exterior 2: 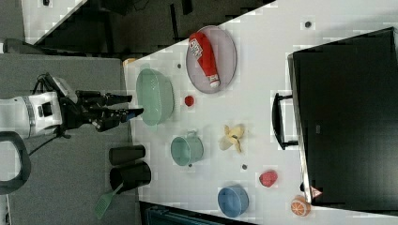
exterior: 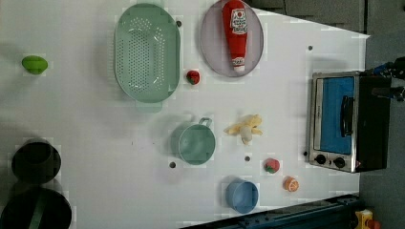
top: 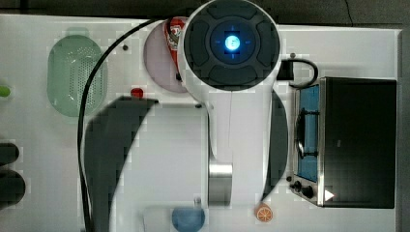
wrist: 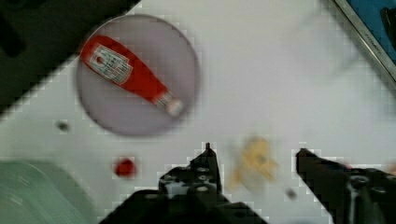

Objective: Pick banana from table and place on oven.

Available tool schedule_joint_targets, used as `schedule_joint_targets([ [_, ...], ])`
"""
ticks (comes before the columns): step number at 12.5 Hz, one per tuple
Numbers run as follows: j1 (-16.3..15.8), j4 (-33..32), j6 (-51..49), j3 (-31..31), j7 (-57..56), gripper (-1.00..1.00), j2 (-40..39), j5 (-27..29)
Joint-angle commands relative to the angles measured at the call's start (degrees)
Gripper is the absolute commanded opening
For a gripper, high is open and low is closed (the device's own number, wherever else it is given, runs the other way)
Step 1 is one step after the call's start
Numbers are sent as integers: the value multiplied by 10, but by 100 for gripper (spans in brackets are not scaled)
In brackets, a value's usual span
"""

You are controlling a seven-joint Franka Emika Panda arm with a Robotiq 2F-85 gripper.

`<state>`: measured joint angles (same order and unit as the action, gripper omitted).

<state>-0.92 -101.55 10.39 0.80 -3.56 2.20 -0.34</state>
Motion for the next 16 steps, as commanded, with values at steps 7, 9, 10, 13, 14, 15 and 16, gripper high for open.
schedule_joint_targets([
  [7, 24, -187, -127, 13, 42, 100, 277, -12],
  [9, 23, -209, -94, 4, 42, 100, 254, -12],
  [10, 23, -222, -66, -1, 42, 100, 239, -12],
  [13, 23, -263, 38, -13, 42, 100, 183, -12],
  [14, 23, -275, 70, -15, 42, 100, 162, -12],
  [15, 23, -286, 100, -16, 42, 100, 139, -12],
  [16, 23, -297, 131, -17, 42, 100, 117, -12],
])
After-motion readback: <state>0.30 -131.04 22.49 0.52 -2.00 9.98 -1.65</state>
